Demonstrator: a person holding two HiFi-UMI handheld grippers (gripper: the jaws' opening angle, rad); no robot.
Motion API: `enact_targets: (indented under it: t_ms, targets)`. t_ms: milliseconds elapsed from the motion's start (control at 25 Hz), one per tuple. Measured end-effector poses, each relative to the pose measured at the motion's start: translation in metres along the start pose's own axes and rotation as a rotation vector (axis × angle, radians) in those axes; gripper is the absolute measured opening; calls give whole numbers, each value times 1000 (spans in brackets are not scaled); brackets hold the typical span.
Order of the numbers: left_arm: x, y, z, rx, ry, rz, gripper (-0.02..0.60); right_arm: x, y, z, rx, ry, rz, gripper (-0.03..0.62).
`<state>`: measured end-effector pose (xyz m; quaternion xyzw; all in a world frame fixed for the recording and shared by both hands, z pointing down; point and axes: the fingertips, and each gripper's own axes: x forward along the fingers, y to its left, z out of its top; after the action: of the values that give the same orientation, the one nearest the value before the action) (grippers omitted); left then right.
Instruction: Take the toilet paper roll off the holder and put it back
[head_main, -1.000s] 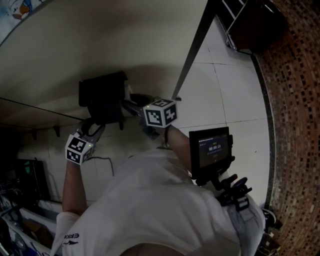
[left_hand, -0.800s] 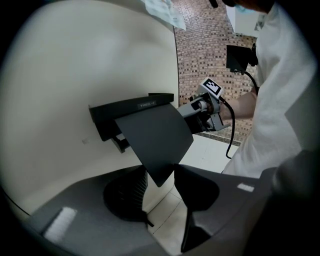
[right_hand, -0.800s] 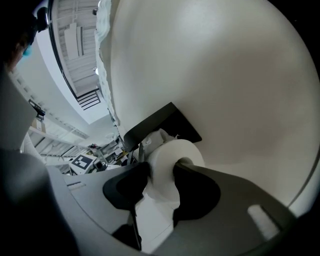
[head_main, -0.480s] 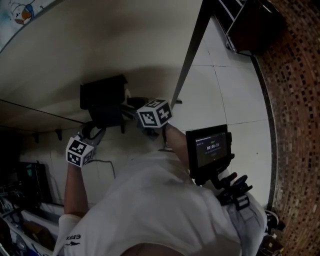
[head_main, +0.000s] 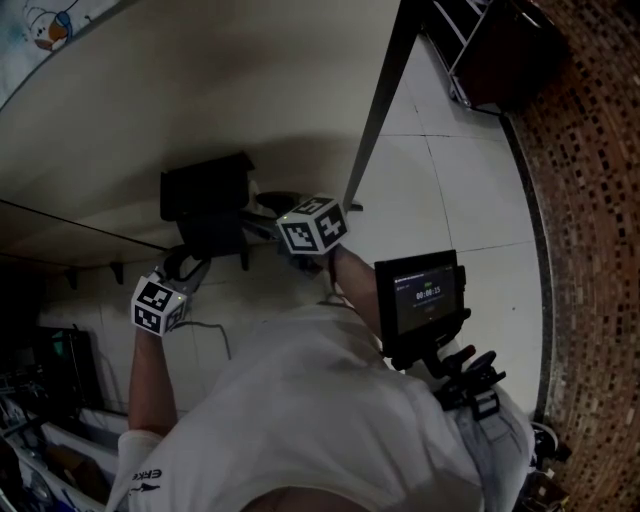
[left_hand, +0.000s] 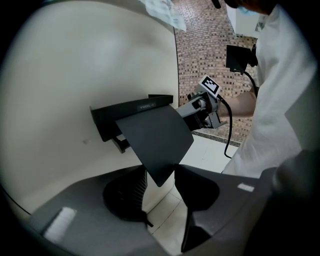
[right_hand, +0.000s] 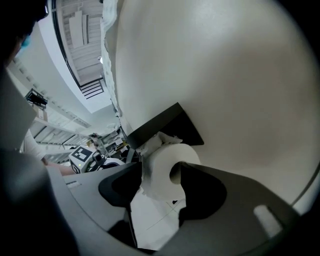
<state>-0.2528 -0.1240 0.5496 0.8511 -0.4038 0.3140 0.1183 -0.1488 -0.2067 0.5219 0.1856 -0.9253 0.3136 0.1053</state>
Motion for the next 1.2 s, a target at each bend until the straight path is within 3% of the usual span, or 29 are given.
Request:
enact_targets:
  t_ms: [160, 280, 560, 880, 1000, 1200]
  targets:
    - [1, 1, -1, 4, -2, -1, 173, -5, -2, 3, -40, 6, 9, 301]
    - [0, 1, 0, 2, -2, -2, 173, -6, -1, 4, -129, 42, 14, 330]
    - [-7, -4, 8, 8, -11, -1, 173, -13, 13, 6, -483, 202, 34, 351]
    - [-8, -3, 6, 12, -6, -2, 173, -9, -2, -12, -948, 413, -88, 290]
    - [-8, -4, 7, 11, -9, -1, 174, -5, -4, -16, -1024, 442, -106, 281]
    - [-8, -6, 7, 12, -15, 1, 175, 1, 2, -17, -1053, 433, -98, 274]
